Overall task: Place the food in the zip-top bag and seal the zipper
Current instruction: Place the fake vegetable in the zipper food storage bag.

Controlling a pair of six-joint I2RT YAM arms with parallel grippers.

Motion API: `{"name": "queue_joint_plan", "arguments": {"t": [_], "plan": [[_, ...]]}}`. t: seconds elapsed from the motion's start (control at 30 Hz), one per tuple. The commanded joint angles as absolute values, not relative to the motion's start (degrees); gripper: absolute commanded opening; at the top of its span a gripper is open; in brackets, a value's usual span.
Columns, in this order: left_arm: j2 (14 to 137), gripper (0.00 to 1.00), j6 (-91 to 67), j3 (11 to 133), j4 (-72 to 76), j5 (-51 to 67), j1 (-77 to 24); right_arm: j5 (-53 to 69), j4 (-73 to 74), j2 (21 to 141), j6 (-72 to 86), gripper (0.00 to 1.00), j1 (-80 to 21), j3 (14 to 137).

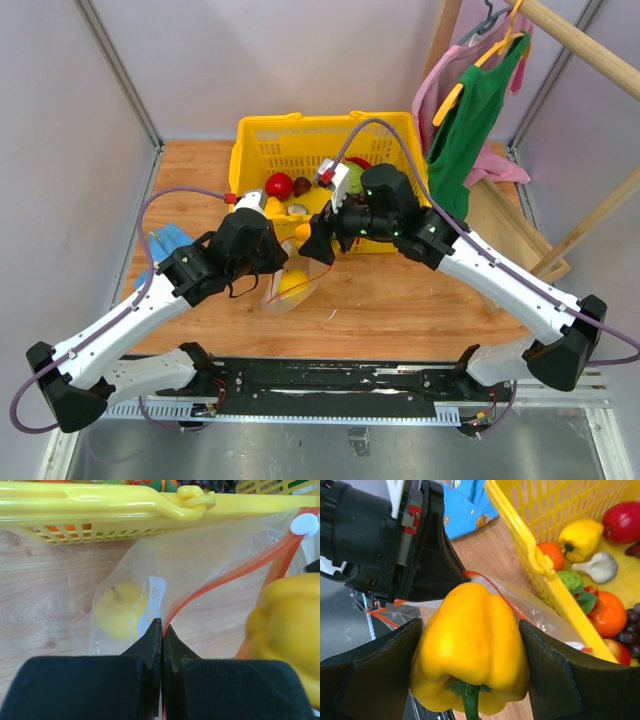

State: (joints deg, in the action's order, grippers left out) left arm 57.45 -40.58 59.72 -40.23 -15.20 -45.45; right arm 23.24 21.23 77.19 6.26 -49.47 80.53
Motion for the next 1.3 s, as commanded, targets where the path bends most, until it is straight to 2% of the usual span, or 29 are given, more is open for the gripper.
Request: {"name": "queue_joint_plan", "arguments": {"t": [0.0, 0.27, 0.43, 0.63, 0.93, 1.27], "plan": [[56.27, 0.00, -41.11, 59.06, -38.13, -14.89, -44.88, 19.50, 18.91, 78.20, 8.49, 0.53, -51.62, 78.01], [56.01, 0.00, -41.19, 58.56, -37.36, -13.97, -44.82, 13.59, 22.28, 82.41, 9.15, 0.65, -53.30, 78.71], [55.65, 0.00, -41.18, 58.36, -37.19, -13.62, -44.84, 10.95, 22.66, 82.97, 10.89, 0.82, -53.70, 78.99], [55.22, 0.00, -41.18, 58.08, -36.61, -12.09, -44.82, 9.39, 23.55, 83.28, 12.75, 0.95, -53.70, 80.67], [54.59, 0.00, -41.48, 58.08, -37.25, -10.20, -44.83, 4.21, 27.78, 78.16, 18.38, 0.95, -53.71, 80.70], [53.62, 0.00, -40.45, 57.58, -36.95, -7.91, -44.84, -2.04, 31.70, 70.29, 25.13, 0.87, -53.79, 74.71]]}}
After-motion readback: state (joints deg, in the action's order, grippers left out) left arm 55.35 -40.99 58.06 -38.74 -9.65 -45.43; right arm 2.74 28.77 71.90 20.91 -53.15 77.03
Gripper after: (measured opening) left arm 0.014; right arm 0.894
